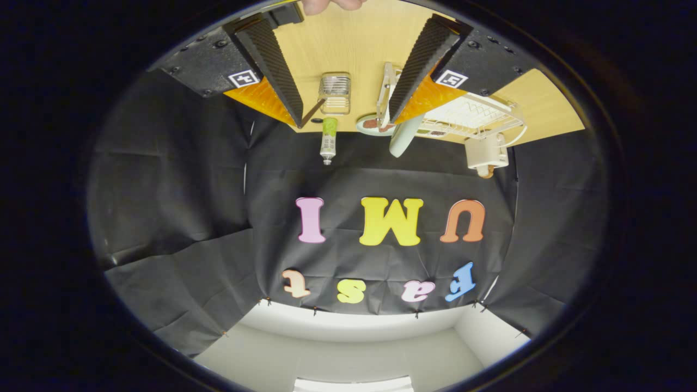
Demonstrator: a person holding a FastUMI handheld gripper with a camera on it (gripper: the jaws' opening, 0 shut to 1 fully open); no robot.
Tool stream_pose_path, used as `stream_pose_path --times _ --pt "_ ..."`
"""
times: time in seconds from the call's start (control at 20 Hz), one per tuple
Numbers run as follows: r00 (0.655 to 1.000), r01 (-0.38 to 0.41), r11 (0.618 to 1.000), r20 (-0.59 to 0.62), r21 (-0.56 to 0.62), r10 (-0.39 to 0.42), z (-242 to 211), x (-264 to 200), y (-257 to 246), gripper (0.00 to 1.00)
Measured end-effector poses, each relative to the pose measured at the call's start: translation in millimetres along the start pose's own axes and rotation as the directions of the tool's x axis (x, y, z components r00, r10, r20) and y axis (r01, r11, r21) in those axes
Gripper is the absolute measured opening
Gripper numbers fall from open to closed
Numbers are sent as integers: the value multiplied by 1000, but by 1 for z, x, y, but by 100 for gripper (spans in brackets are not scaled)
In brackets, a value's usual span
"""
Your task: Take the plate from the dish rack, then take the spoon from the basket and place it into the plate.
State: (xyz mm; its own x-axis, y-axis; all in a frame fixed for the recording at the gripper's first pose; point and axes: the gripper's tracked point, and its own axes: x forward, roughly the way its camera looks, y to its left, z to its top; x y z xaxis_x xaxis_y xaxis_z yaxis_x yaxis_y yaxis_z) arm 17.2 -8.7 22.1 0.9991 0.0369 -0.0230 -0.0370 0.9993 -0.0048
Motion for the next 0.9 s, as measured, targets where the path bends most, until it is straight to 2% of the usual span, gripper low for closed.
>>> stream_pose_path --times 0.25,0.5,0.6,0.75,0.9 --pt "998 -61 998 -3 21 61 56 41 4 100" --pt "978 -134 991 -155 31 137 99 103 25 100" --pt "956 -160 987 -246 20 160 103 128 38 100" --pt "902 -192 981 -396 -14 171 95 164 61 100" --pt "825 -231 972 -536 -35 177 79 193 87 100"
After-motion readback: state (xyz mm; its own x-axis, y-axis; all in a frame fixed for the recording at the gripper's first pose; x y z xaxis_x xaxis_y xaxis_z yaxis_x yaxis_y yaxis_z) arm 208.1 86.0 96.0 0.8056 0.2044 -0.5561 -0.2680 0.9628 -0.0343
